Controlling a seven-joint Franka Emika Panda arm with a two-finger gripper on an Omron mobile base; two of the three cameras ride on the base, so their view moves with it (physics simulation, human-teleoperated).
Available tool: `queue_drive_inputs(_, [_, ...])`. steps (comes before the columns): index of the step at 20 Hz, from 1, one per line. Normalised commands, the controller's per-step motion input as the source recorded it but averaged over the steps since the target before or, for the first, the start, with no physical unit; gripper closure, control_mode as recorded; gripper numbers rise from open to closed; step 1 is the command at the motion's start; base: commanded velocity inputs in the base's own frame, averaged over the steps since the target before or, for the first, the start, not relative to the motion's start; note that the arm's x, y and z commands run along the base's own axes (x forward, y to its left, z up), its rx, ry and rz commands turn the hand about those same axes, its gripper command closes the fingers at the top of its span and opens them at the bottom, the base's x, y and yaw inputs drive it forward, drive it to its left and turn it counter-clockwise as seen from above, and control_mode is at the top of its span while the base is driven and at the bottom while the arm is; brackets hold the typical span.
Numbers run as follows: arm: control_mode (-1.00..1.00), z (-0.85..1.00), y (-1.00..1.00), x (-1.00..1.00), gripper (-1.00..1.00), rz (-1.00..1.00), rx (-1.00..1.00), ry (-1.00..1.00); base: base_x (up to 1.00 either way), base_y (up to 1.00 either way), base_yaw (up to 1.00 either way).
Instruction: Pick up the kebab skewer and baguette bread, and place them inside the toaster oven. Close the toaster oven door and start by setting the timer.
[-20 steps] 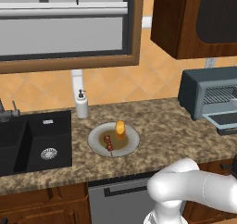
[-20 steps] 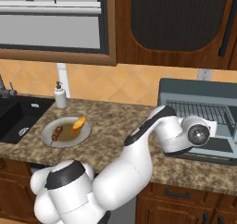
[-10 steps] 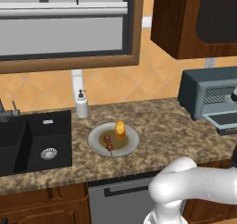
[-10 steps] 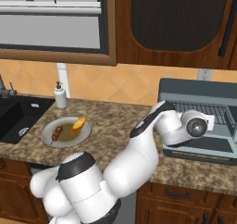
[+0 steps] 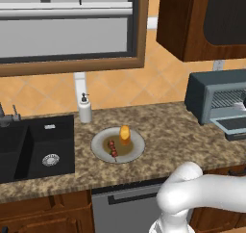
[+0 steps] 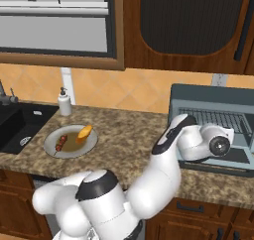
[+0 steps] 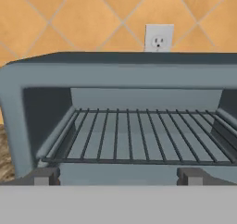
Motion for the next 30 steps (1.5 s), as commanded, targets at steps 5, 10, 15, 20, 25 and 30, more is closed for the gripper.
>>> queue_drive_inputs(5, [-1.00, 0.00, 0.00, 0.29, -1.00, 0.00, 0.00, -0.03, 0.00, 0.00, 0.00])
queue_drive_inputs(10, [-1.00, 0.00, 0.00, 0.28, -1.00, 0.00, 0.00, -0.01, 0.00, 0.00, 0.00])
queue_drive_inputs(15, [-1.00, -0.02, -0.09, 0.27, -1.00, 0.00, 0.00, 0.00, 0.00, 0.00, 0.00])
queue_drive_inputs(20, [-1.00, -0.29, -0.33, 0.08, -1.00, 0.00, 0.00, 0.00, 0.00, 0.00, 0.00])
queue_drive_inputs(25, [-1.00, -0.08, -0.10, 0.22, -1.00, 0.00, 0.00, 0.00, 0.00, 0.00, 0.00])
queue_drive_inputs(30, [-1.00, 0.00, -0.02, 0.30, -1.00, 0.00, 0.00, 0.00, 0.00, 0.00, 0.00])
